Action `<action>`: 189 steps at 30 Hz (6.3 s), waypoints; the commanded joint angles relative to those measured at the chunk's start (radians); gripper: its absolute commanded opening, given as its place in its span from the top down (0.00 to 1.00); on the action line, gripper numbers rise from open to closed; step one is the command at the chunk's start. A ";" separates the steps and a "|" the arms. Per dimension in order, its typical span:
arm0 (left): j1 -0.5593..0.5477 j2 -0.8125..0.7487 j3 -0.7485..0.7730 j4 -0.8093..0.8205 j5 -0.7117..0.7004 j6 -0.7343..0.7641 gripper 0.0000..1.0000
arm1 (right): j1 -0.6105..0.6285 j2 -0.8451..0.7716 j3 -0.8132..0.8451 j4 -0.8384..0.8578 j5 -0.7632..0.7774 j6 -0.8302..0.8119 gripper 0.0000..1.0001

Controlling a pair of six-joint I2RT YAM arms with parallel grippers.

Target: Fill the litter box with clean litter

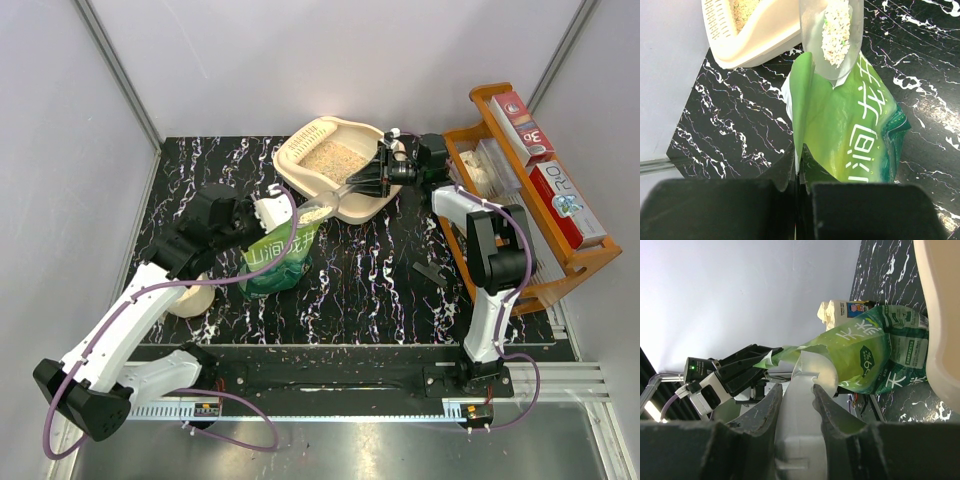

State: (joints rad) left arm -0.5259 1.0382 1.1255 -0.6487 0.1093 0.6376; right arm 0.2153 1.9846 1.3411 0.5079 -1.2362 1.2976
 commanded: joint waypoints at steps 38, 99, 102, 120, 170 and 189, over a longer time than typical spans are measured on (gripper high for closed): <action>-0.008 0.028 0.062 0.121 0.038 -0.058 1.00 | -0.160 -0.039 0.472 -0.644 0.798 -0.783 1.00; 0.029 -0.182 -0.084 0.264 -0.003 -0.105 1.00 | 0.443 -0.056 0.760 -1.180 0.915 -1.223 1.00; 0.026 -0.179 -0.084 0.270 0.015 -0.122 1.00 | 0.472 -0.032 0.809 -1.246 0.975 -1.187 1.00; 0.027 -0.141 -0.112 0.357 0.017 -0.242 1.00 | 0.519 0.006 0.296 -0.921 0.870 -1.019 1.00; 0.035 -0.078 0.003 0.161 0.018 -0.130 1.00 | 0.032 -0.020 0.066 0.030 -0.086 0.015 1.00; 0.038 -0.069 0.023 0.146 0.026 -0.078 1.00 | -0.022 0.031 0.101 0.035 -0.103 0.031 1.00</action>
State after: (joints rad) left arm -0.4946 0.9802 1.0779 -0.6006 0.1421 0.5320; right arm 0.2028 2.0319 1.4090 0.5266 -1.3045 1.3281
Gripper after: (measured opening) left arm 0.020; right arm 0.328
